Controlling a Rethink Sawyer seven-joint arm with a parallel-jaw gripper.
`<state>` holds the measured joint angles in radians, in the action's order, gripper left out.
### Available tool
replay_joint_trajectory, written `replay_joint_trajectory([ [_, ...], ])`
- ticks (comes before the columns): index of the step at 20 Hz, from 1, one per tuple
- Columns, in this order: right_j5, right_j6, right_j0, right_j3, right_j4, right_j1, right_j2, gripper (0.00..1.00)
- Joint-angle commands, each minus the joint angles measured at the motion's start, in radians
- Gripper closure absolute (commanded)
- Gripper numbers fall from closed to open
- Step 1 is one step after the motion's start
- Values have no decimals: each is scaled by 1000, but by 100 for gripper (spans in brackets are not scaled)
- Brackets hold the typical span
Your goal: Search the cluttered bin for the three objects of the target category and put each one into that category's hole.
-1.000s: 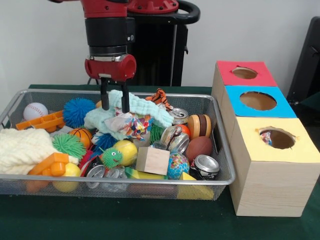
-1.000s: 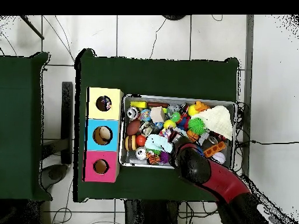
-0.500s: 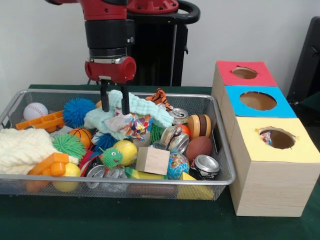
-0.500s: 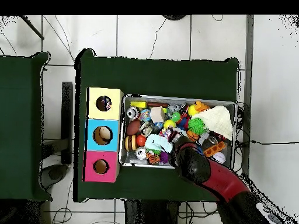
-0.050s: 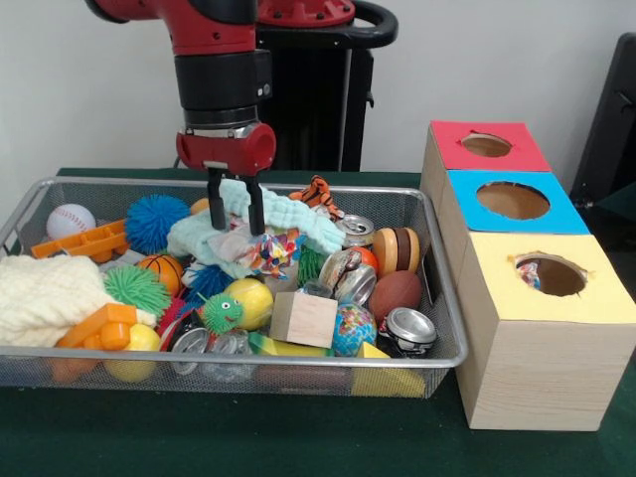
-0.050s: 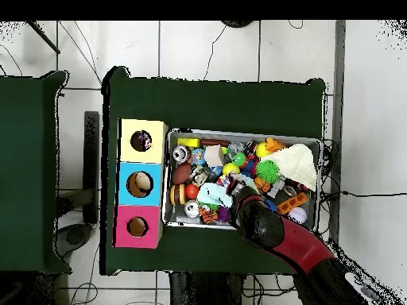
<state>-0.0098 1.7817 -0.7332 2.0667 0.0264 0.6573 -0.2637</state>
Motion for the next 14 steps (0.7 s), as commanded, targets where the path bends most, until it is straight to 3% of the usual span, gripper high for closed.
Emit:
replay_joint_trajectory([
  [1, -42, 146, 6, -73, 8, -40, -35, 0],
  [9, -58, 128, 8, -80, 32, -45, -29, 0],
  [10, -58, 126, 8, -81, 34, -45, -29, 100],
  [14, -54, 122, 8, -82, 35, -44, -27, 100],
])
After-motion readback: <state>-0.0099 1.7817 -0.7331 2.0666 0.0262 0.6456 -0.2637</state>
